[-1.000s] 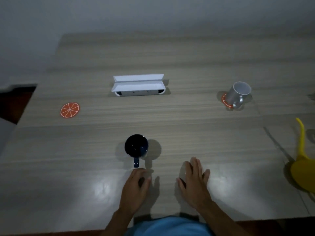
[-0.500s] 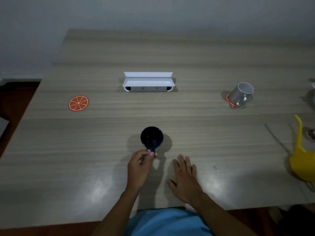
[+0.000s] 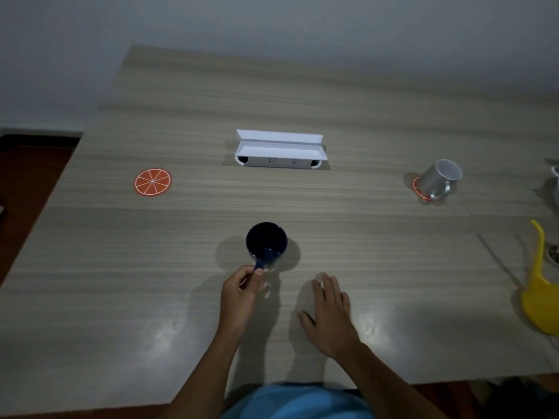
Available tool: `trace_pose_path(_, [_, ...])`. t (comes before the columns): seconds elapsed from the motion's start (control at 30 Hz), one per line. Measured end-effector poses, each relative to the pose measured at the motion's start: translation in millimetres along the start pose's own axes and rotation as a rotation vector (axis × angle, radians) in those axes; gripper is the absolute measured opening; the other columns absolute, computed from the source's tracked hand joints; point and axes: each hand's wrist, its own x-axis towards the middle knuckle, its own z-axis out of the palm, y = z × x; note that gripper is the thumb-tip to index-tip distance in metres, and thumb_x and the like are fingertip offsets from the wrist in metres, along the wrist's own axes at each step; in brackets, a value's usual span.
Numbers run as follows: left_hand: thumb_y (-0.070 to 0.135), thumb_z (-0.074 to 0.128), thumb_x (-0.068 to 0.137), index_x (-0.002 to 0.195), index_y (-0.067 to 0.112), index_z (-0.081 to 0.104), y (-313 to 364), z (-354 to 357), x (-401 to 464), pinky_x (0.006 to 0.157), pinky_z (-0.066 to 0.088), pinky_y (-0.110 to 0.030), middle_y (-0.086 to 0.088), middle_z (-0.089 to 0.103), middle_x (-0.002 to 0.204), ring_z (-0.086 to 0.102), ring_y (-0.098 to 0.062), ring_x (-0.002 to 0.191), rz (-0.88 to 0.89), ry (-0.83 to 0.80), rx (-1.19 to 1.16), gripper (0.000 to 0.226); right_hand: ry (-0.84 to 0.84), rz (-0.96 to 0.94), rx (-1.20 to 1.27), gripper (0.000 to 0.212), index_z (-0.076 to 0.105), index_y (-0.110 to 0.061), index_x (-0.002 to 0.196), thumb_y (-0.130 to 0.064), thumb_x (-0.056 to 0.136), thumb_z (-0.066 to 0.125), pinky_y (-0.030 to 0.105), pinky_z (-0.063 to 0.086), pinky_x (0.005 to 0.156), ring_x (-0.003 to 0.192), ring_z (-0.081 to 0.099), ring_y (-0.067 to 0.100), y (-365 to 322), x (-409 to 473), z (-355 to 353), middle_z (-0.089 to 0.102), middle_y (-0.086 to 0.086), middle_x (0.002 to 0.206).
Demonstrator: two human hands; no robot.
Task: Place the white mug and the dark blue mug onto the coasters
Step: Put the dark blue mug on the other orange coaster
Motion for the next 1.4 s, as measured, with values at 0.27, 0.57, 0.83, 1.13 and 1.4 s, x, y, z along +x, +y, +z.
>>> trace_pose_path(0.27, [0.013,0.062,0.097,0.079,0.022,0.072,35.8,-83.4,48.8,0.095,0.057,-0.048,0.003,0.073,0.084,0.068,-0.014,0.088,0.038,0.201,-0.084,0.022,0.021,-0.134,-0.04,0.086,0.008,-0.015,0.156,-0.066,0.09,0.032,0.049,0.002,0.124,0.153,-0.013,0.028,-81.9,72.3,-2.0,-0.005,0.009,0.168])
trace_pose_path(0.57, [0.015,0.056,0.1,0.081,0.017,0.066,82.6,-167.0,146.8,0.099,0.055,-0.051,-0.006,0.068,0.092,0.066,-0.001,0.086,0.089,0.429,-0.122,0.022,-0.017,-0.223,-0.12,0.091,-0.007,-0.021,0.156,-0.075,0.088,0.019,0.059,-0.008,0.12,0.151,-0.023,0.025,-152.2,145.8,10.7,-0.017,0.006,0.166])
trace_pose_path(0.83, [0.018,0.053,0.102,0.077,0.022,0.059,95.6,-186.9,209.1,0.099,0.055,-0.05,-0.001,0.061,0.091,0.059,-0.016,0.095,0.097,0.485,-0.111,0.026,0.074,-0.21,-0.166,0.088,0.01,-0.021,0.157,-0.075,0.089,0.025,0.059,0.003,0.121,0.154,-0.006,0.025,-149.6,146.4,23.7,0.001,0.004,0.168])
trace_pose_path(1.13, [0.024,0.053,0.1,0.077,0.025,0.06,77.6,-178.5,226.3,0.092,0.058,-0.051,0.005,0.061,0.084,0.06,-0.012,0.084,0.043,0.497,-0.065,0.024,0.071,-0.209,-0.178,0.087,0.011,-0.021,0.157,-0.073,0.089,0.027,0.06,0.007,0.121,0.154,-0.003,0.026,-147.2,147.0,23.5,0.003,0.006,0.168])
trace_pose_path(1.4, [0.022,0.053,0.102,0.081,0.022,0.061,76.1,-178.5,226.1,0.091,0.059,-0.046,0.005,0.061,0.087,0.061,-0.01,0.085,0.041,0.505,-0.079,0.022,0.062,-0.206,-0.179,0.088,0.008,-0.021,0.157,-0.073,0.089,0.026,0.06,0.006,0.121,0.154,-0.005,0.026,-146.6,146.3,24.2,0.0,0.006,0.168])
